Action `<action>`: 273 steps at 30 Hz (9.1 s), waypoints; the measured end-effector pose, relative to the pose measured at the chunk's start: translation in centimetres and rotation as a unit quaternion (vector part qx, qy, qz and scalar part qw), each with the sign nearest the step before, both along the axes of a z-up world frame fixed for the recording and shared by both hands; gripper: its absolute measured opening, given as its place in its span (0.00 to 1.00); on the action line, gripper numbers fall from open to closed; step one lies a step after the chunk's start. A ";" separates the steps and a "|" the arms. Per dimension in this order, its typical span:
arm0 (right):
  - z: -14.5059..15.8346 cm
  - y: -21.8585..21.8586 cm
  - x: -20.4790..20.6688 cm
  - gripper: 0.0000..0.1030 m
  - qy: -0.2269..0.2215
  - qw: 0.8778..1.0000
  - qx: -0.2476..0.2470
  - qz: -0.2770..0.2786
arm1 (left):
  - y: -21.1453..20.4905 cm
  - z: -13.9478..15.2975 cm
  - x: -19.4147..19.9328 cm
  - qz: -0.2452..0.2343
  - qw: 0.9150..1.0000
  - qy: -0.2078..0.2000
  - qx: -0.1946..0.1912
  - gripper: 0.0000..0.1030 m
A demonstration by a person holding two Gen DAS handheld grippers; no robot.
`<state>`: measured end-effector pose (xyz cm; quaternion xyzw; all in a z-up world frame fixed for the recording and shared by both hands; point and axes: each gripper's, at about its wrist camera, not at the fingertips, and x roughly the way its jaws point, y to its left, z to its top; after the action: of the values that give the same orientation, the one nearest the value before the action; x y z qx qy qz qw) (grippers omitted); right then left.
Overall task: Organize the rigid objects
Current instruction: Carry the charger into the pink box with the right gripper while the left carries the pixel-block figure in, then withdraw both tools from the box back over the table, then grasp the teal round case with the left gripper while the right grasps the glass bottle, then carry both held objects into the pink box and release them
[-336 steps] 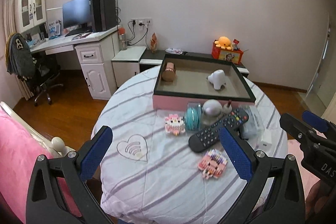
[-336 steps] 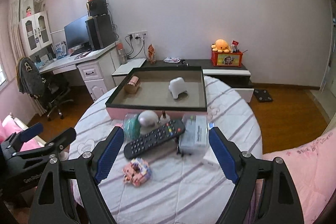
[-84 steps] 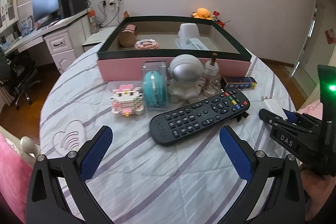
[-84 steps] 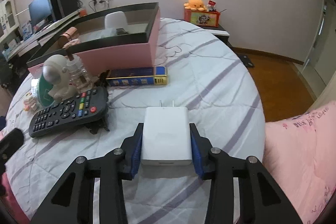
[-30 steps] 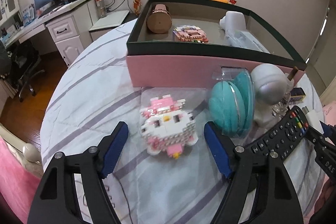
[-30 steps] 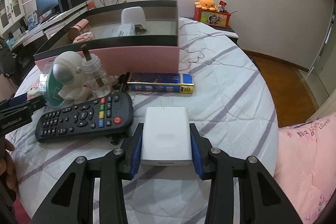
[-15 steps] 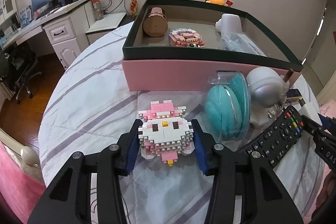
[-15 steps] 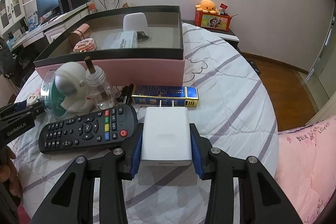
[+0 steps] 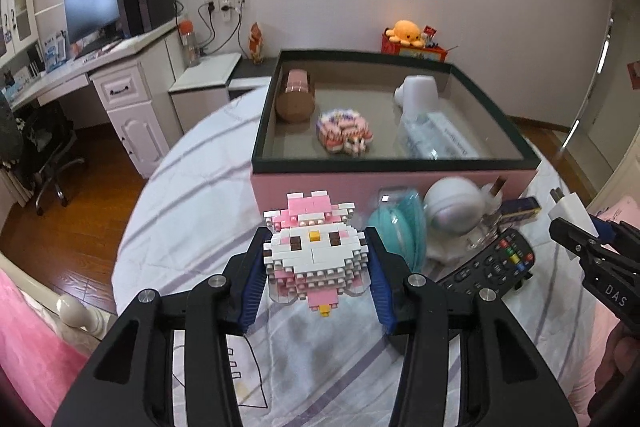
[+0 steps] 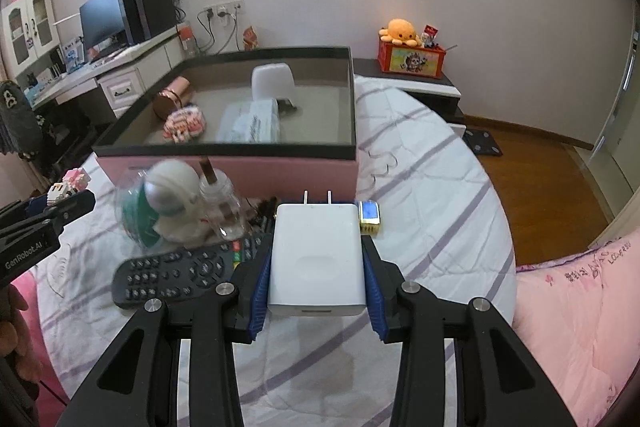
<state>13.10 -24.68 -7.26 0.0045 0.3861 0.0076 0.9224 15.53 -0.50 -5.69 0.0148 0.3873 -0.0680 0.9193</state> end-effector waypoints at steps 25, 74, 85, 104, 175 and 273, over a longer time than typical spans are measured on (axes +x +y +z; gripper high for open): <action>2.1 1.0 17.9 0.40 0.026 0.997 0.029 0.064 | -5.5 3.3 14.5 -0.053 0.999 0.006 -0.002 0.45; 12.2 3.0 -5.0 0.84 -0.160 0.986 0.011 0.035 | 0.2 11.7 -9.0 0.042 0.983 -0.176 -0.044 1.00; 9.6 2.8 -12.0 0.87 -0.138 0.989 0.022 0.042 | -0.2 9.6 -15.0 0.046 0.985 -0.159 -0.048 1.00; 8.6 2.5 -12.9 1.00 -0.124 0.991 0.030 0.039 | -0.3 9.3 -16.6 0.046 0.985 -0.160 -0.045 1.00; -2.6 3.8 5.0 0.82 0.032 0.996 -0.012 0.084 | -3.4 -4.2 3.4 -0.037 0.997 0.045 -0.047 0.37; -0.6 0.8 18.2 0.81 0.040 0.997 0.037 0.058 | -5.2 0.7 14.1 -0.032 0.999 0.027 -0.034 1.00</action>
<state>31.30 -23.87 -7.84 0.0163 0.4218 0.0748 0.9034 29.64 -5.71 -4.97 -0.0060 0.4084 -0.1109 0.9060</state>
